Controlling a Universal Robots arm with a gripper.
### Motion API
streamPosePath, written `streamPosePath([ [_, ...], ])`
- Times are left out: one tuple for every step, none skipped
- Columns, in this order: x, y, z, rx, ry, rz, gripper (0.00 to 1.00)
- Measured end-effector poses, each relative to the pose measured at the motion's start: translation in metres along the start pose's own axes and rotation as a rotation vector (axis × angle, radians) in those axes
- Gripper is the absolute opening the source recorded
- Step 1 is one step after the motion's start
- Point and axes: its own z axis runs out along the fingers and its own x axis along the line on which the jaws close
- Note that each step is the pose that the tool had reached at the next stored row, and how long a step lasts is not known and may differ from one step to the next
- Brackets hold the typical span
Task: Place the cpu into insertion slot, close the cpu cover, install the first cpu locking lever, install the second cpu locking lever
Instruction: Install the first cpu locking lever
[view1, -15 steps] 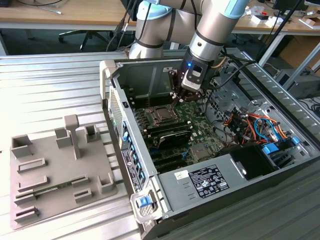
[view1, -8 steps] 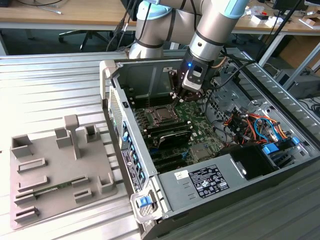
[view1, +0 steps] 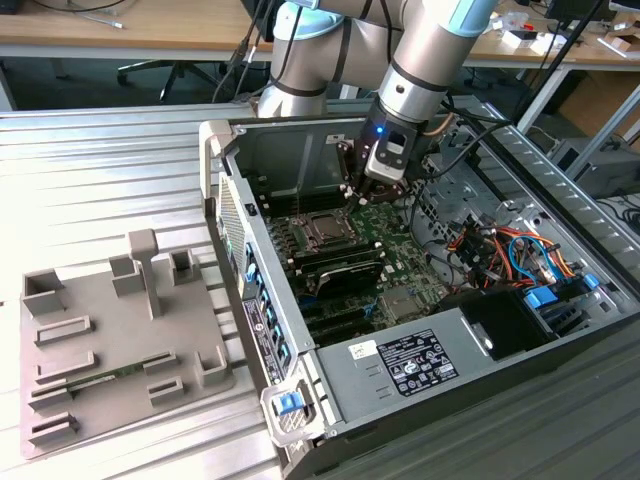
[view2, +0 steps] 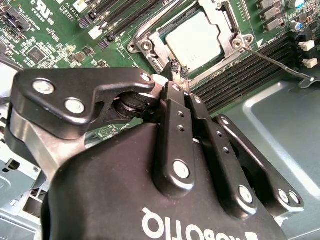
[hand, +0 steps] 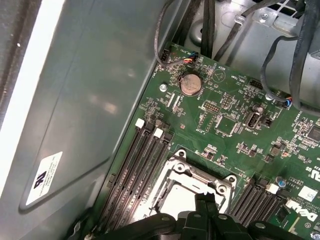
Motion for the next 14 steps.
streamPosePath([
  [0.0,0.0,0.0,0.0001,-0.0004,-0.003,0.11],
  [0.0,0.0,0.0,0.0001,-0.0005,-0.005,0.11],
  [0.0,0.0,0.0,0.0002,-0.0006,-0.006,0.11],
  [0.0,0.0,0.0,0.0003,-0.0009,-0.008,0.11],
  [0.0,0.0,0.0,0.0004,-0.001,-0.009,0.11],
  [0.0,0.0,0.0,0.0005,-0.0013,-0.012,0.11],
  [0.0,0.0,0.0,0.0006,-0.0018,-0.016,0.11],
  [0.0,0.0,0.0,0.0008,-0.0021,-0.019,0.11],
  [0.0,0.0,0.0,0.0009,-0.0024,-0.022,0.11],
  [0.0,0.0,0.0,0.001,-0.0028,-0.025,0.11],
  [0.0,0.0,0.0,0.0012,-0.0032,-0.028,0.11],
  [0.0,0.0,0.0,0.0013,-0.0039,-0.035,0.11],
  [0.0,0.0,0.0,0.0016,-0.0046,-0.041,0.11],
  [0.0,0.0,0.0,0.0019,-0.0052,-0.046,0.11],
])
